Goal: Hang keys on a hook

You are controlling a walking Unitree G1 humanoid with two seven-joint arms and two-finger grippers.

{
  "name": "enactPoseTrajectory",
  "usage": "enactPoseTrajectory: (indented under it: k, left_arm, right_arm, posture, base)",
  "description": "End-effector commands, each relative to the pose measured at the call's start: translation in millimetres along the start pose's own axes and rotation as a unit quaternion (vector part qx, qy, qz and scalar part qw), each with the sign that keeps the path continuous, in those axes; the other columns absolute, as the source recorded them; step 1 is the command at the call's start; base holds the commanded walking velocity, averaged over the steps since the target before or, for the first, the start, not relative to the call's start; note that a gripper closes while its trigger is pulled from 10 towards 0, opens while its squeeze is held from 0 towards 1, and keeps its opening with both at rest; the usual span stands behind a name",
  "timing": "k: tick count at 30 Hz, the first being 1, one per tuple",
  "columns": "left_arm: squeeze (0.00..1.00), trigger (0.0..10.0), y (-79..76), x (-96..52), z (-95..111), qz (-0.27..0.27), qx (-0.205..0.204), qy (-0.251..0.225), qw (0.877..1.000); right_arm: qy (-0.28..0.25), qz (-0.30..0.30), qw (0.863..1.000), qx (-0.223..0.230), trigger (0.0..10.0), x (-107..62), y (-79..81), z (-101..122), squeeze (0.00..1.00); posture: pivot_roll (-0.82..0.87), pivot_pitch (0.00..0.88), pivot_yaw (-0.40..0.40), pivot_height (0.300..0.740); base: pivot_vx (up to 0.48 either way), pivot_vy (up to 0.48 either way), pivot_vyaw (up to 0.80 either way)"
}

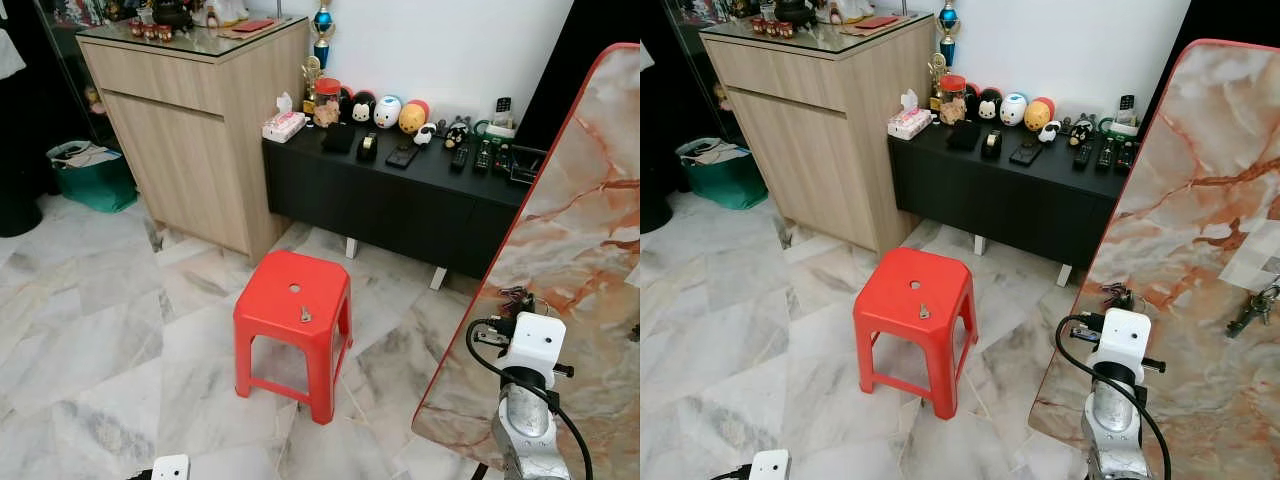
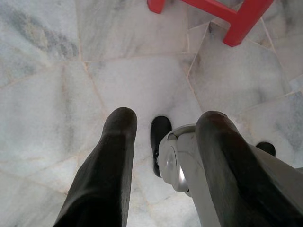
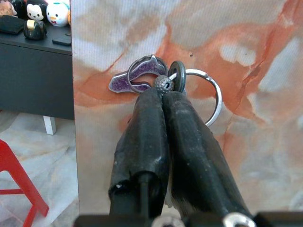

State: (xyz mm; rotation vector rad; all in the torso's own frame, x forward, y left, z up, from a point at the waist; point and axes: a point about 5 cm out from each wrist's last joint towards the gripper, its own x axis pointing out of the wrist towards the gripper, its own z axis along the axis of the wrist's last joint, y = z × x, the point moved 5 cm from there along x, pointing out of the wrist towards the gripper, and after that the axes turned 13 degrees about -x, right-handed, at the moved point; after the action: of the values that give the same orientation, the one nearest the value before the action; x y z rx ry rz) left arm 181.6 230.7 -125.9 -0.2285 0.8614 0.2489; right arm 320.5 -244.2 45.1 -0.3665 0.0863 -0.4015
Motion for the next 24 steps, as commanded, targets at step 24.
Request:
enactPoseTrajectory:
  k: [24]
  left_arm:
    - [0.0,10.0,4.4,-2.0,-7.5,0.006,-0.003,0.013,1.0]
  right_arm:
    - [-0.007,-0.012,1.0,0.005,10.0,5.4,-1.2,5.7,0.0]
  posture:
    - [0.08,0.0,-0.035,0.718]
  base:
    - [-0.207,0.0,0.0]
